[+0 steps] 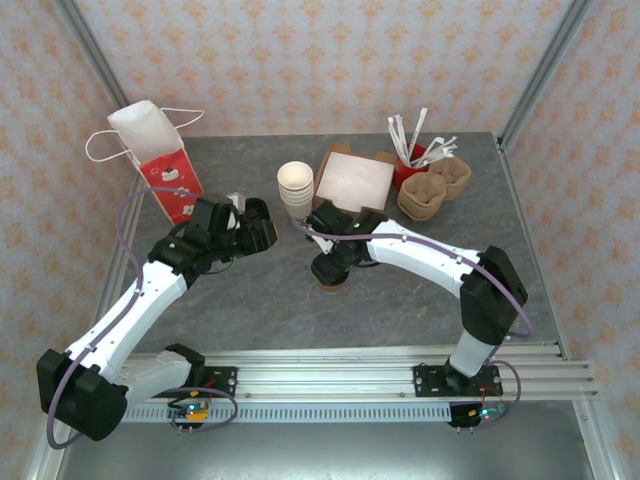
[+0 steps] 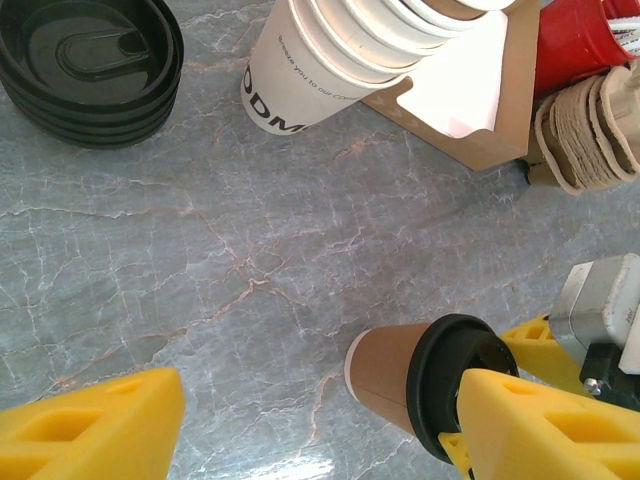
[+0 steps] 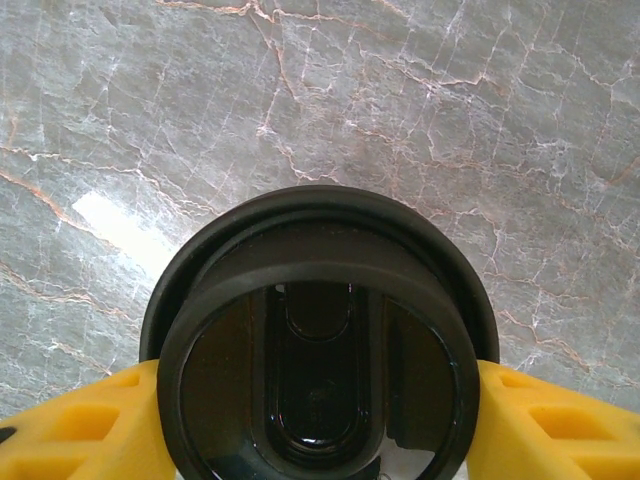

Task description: Pack the takeout coffee

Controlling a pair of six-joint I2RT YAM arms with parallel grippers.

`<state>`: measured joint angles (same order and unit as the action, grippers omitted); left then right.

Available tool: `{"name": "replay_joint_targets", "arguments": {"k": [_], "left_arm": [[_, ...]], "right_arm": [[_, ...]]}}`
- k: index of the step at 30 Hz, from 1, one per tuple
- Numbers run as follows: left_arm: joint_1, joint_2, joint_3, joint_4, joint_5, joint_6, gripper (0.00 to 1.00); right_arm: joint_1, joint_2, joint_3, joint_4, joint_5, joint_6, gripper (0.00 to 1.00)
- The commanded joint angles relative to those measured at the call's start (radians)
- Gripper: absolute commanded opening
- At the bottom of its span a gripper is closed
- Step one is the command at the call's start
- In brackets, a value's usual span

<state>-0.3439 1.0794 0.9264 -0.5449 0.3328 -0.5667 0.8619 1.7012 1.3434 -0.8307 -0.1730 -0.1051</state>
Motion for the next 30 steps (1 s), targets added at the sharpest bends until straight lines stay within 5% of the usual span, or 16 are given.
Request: {"name": "replay_joint_targets", "arguments": {"k": [1,14,30], "left_arm": [[0.009,-0.019,-0.016,0.010,-0.005,0.012,0.73],[0.009,-0.001,-0.045,0.031,-0.001,0.001,0.73],[0.009,-0.010,-0.043,0.028,0.011,-0.011,0.73]], "right_arm": [[0.006,0.095,-0.082,-0.145,0.040,0.040,0.53],[0.020,0.194,-0.138,-0.165,0.075,0.110,0.47],[0.006,0.127,-0.074,-0.108,0.011,0.119,0.49]]}}
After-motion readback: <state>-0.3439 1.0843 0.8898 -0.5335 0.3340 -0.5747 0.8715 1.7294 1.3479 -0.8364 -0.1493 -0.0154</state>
